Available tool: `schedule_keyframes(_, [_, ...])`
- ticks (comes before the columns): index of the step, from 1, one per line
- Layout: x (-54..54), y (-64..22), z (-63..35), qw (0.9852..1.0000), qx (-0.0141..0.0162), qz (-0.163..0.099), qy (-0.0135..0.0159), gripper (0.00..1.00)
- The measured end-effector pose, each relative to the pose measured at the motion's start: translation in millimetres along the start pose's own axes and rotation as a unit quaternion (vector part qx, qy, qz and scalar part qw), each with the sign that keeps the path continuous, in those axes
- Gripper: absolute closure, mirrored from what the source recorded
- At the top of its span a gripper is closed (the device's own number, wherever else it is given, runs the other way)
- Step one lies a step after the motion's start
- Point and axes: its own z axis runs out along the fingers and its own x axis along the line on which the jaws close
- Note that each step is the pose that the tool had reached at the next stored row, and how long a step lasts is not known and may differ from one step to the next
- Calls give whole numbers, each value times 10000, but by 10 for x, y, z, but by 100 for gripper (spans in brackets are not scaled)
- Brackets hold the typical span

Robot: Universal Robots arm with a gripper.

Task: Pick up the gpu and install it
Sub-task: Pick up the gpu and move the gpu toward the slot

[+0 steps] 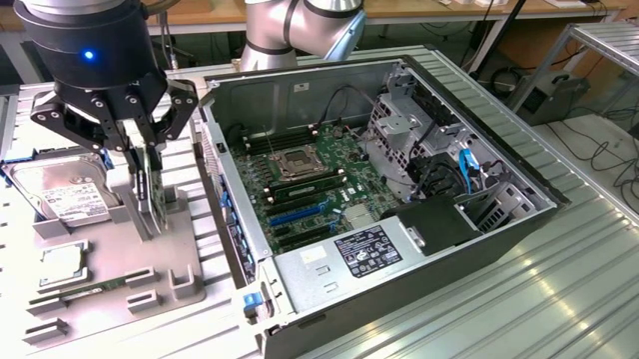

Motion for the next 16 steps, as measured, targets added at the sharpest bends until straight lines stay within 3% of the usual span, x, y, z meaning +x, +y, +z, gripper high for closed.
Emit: schedule_keyframes(16, [-2,1,-66,10000,0,0,-1,74])
